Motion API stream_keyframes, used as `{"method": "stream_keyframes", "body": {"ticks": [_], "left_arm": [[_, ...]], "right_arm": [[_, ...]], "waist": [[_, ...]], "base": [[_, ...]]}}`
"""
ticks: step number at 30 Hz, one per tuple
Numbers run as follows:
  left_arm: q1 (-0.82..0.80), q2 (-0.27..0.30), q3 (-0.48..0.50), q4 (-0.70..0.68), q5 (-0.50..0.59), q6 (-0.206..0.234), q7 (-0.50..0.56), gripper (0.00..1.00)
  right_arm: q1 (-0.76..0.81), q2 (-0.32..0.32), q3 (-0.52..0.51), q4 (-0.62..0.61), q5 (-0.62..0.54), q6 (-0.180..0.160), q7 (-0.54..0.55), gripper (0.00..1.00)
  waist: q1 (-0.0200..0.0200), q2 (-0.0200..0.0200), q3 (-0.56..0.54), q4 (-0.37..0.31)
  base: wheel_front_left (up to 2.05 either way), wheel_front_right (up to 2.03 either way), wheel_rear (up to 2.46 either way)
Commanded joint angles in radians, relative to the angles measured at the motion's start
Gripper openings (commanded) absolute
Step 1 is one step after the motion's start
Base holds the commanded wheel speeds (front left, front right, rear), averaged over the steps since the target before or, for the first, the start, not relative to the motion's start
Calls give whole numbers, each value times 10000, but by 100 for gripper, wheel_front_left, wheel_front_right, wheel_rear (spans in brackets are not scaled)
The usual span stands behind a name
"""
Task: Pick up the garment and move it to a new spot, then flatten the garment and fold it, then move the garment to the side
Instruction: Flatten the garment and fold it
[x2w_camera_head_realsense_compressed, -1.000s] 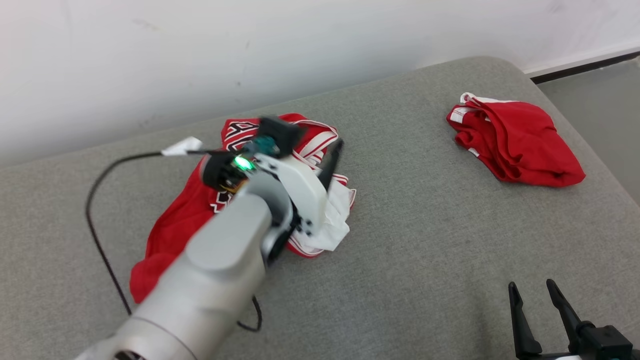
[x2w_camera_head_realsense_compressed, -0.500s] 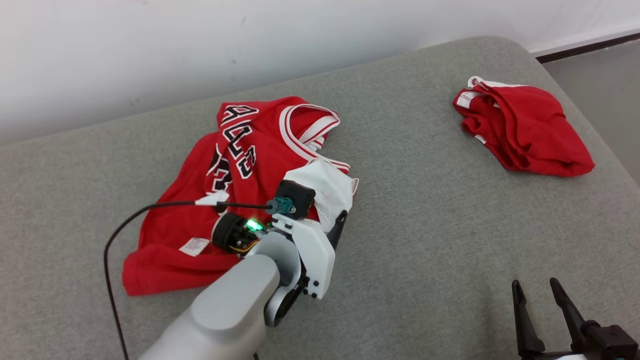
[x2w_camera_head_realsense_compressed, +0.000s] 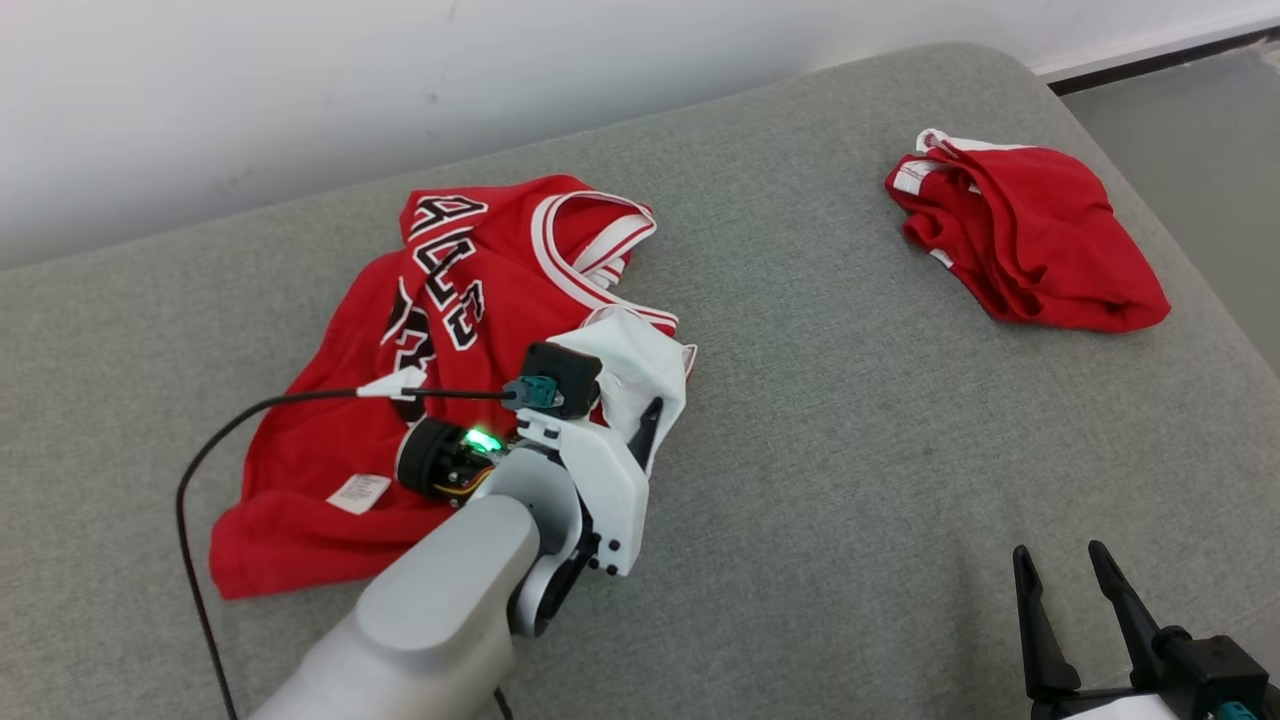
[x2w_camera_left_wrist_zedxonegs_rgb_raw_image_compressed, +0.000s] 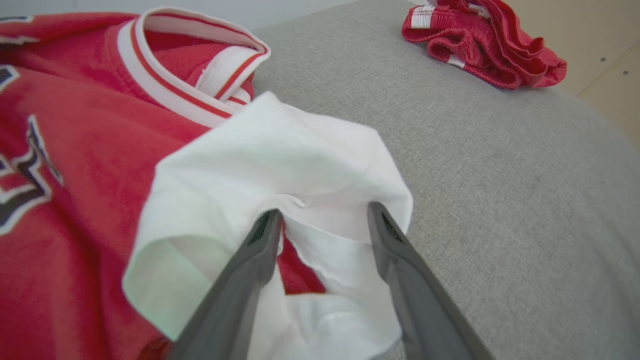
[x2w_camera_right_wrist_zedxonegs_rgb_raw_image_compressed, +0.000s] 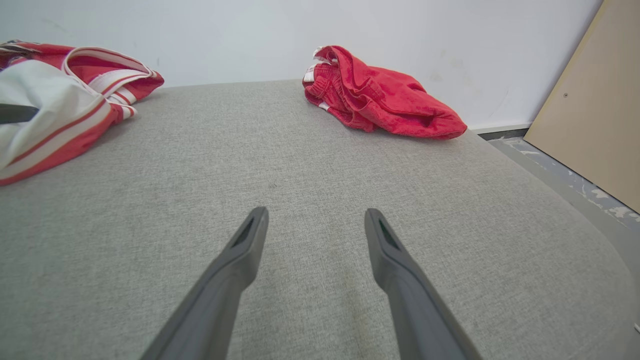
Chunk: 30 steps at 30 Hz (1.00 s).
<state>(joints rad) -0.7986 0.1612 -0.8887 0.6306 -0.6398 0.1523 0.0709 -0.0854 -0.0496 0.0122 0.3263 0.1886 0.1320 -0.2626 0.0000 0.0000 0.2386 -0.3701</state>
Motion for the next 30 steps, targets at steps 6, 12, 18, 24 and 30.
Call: {"method": "stream_keyframes", "body": {"ticks": [6,12,18,24,30], "left_arm": [[46,102,-46,145,-75,-57,-12,0],[57,-226,-224,-675,39,-168,-385,0],[423,-653,-1049,-2060,346,-145,-137,0],[863,-893,-2068,-2456,676,-44,211,0],[1398,-1055,-2880,-2073,466,-528,-124,100]], "right_arm": [[-108,-26,-35,5,142,-31,-24,100],[-18,-26,-163,2,50,-31,-24,100],[-26,-27,-102,58,10,-31,-24,100],[-116,-27,48,90,91,-31,-24,100],[-137,-27,94,154,175,-31,-24,100]], "waist": [[0,0,76,-103],[0,0,0,22],[0,0,-110,120],[0,0,-45,18],[0,0,113,-116]], "base": [[0,0,0],[0,0,0],[0,0,0],[0,0,0],[0,0,0]]}}
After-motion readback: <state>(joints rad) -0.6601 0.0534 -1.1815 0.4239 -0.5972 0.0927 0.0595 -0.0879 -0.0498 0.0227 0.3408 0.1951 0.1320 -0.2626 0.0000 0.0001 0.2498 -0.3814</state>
